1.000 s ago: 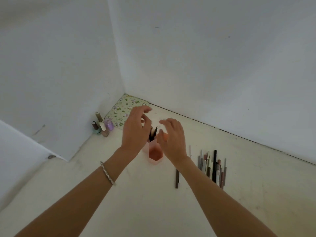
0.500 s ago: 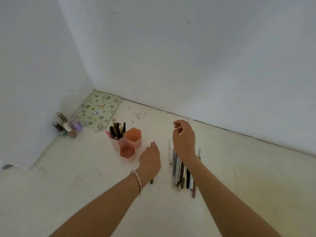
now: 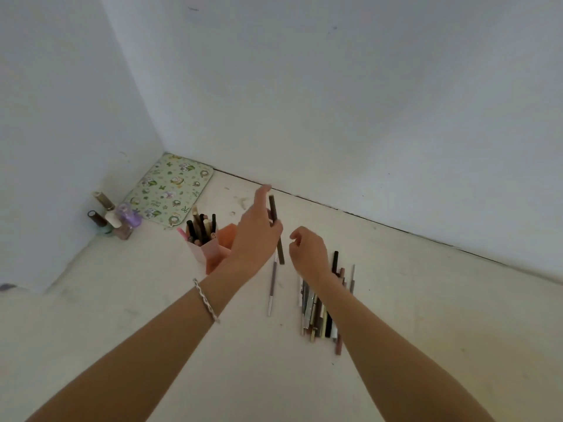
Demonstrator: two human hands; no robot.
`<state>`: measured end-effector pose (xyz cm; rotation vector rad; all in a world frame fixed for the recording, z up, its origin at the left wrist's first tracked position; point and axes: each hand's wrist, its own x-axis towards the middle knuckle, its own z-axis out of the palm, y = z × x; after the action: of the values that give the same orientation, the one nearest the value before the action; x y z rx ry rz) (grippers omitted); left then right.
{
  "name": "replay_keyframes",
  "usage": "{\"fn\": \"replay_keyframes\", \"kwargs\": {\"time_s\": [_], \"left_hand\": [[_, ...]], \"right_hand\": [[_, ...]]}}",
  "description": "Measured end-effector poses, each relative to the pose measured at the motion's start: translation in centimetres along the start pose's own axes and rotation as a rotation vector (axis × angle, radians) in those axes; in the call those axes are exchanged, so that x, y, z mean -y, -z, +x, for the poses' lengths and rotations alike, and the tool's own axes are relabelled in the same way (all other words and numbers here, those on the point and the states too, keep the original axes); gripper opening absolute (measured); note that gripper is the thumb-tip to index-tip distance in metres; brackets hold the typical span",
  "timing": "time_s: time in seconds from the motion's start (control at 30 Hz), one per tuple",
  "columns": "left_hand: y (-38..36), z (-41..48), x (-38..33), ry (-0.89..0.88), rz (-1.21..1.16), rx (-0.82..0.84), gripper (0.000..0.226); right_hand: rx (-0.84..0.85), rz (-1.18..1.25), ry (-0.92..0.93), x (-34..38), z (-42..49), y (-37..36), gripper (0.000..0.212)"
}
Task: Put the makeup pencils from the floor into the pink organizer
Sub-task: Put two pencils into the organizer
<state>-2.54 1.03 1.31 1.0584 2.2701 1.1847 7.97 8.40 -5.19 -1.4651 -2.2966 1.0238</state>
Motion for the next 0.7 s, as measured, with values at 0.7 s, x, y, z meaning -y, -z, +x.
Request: {"fn": "replay_keyframes", "kwargs": {"time_s": [0.7], "left_hand": [[13.4,0.2,4.9,-0.163,-0.022,-0.398,0.036]], "right_hand": [[-0.298,0.463,0.387,10.6,0.2,1.3,0.071]]}}
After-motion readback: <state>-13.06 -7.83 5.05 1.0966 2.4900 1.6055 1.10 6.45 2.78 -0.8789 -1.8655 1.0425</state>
